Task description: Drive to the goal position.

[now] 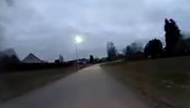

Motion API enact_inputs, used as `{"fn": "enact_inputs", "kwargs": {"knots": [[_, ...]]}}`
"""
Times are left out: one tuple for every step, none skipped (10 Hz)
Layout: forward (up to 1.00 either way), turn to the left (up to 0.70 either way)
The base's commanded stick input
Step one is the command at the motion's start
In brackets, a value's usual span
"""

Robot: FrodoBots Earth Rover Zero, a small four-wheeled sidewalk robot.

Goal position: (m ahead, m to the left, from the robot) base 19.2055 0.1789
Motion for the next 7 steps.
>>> {"fn": "enact_inputs", "kwargs": {"knots": [[1.0,0.04],[1.0,0.04],[1.0,0.09],[1.0,0.26],[1.0,0.43],[1.0,0.04],[1.0,0.04]]}}
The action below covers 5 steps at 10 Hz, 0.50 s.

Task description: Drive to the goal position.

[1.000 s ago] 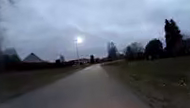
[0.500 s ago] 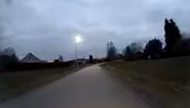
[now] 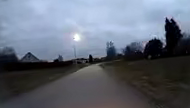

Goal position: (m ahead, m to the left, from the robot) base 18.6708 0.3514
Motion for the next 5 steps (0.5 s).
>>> {"fn": "enact_inputs", "kwargs": {"knots": [[1.0,0.04],[1.0,0.04],[1.0,0.04],[1.0,0.04],[1.0,0.04]]}}
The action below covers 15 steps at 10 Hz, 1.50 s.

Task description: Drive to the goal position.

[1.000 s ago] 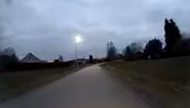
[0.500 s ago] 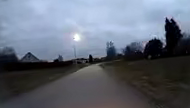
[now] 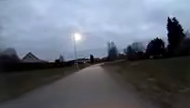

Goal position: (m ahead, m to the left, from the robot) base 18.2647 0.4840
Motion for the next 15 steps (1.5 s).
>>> {"fn": "enact_inputs", "kwargs": {"knots": [[1.0,0.04],[1.0,0.04],[1.0,0.04],[1.0,0.04],[1.0,0.04],[1.0,0.04],[1.0,0.04],[1.0,0.04],[1.0,0.04],[1.0,0.04],[1.0,0.04],[1.0,0.04],[1.0,0.04],[1.0,0.04],[1.0,0.04]]}}
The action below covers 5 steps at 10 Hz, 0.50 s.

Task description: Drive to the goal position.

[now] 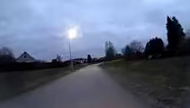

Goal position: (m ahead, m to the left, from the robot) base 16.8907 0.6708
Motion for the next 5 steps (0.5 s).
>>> {"fn": "enact_inputs", "kwargs": {"knots": [[1.0,0.04],[1.0,0.04],[1.0,0.04],[1.0,0.04],[1.0,0.24]]}}
